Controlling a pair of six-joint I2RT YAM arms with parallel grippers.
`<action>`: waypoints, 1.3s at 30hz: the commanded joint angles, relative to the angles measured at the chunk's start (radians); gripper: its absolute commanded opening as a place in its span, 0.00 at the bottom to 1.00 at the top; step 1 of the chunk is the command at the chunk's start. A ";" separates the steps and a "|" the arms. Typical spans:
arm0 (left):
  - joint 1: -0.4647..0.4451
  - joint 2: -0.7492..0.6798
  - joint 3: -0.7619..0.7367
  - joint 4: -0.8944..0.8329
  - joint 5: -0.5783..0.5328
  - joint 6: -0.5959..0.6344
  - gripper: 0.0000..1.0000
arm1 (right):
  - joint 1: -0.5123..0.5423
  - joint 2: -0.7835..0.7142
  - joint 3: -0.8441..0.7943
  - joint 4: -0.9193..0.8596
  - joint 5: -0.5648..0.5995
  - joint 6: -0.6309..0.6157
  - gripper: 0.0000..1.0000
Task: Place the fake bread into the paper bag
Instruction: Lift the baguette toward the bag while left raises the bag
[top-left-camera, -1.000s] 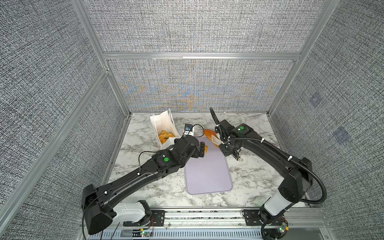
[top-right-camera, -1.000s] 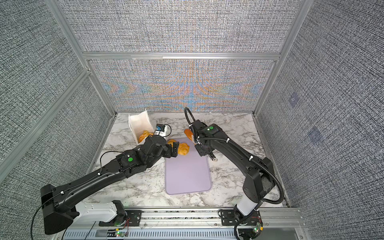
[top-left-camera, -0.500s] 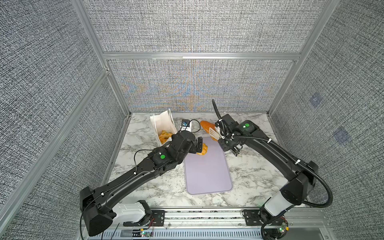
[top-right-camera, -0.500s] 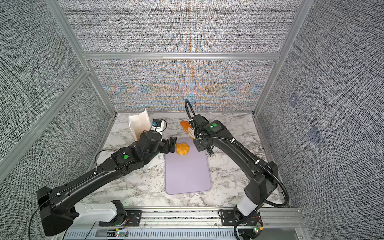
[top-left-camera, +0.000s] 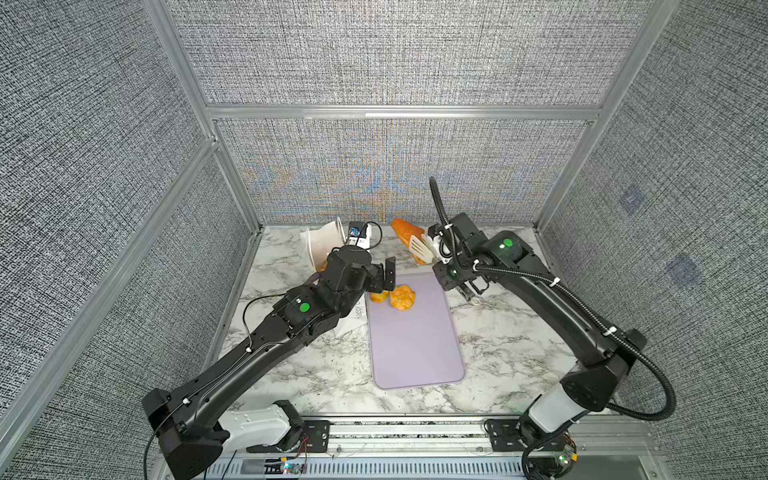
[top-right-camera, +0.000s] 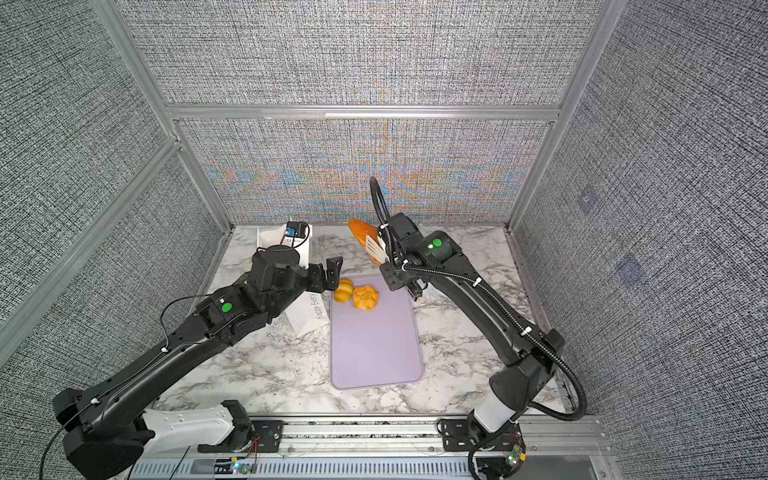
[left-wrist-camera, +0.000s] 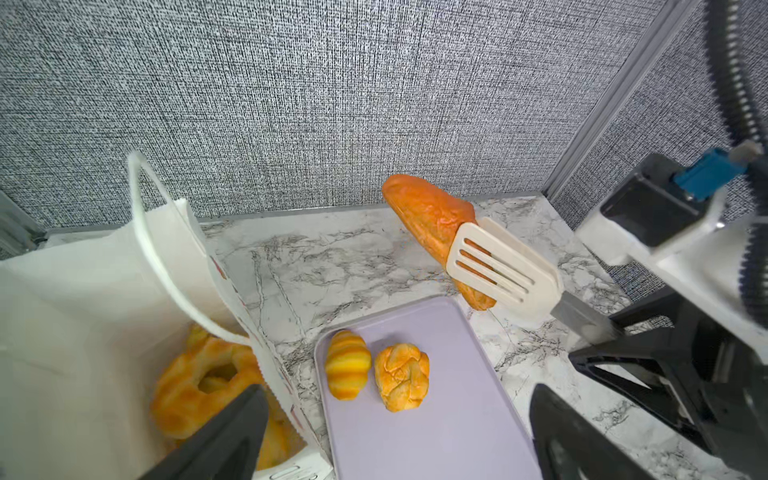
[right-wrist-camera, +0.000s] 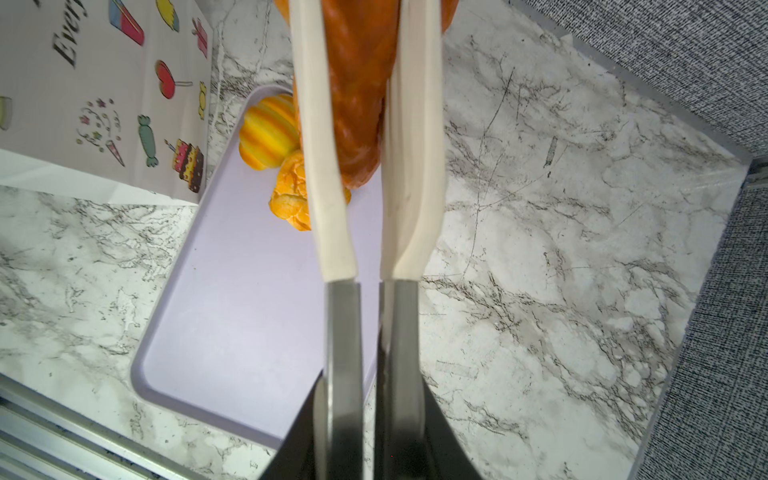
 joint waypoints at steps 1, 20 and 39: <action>0.013 -0.003 0.031 -0.008 0.019 0.035 0.99 | 0.007 -0.011 0.031 0.054 -0.027 0.005 0.29; 0.093 -0.020 0.214 -0.141 -0.035 0.111 0.99 | 0.088 0.118 0.359 0.093 -0.114 0.015 0.30; 0.130 -0.203 0.210 -0.329 -0.286 0.054 0.99 | 0.224 0.138 0.452 0.214 -0.192 0.012 0.34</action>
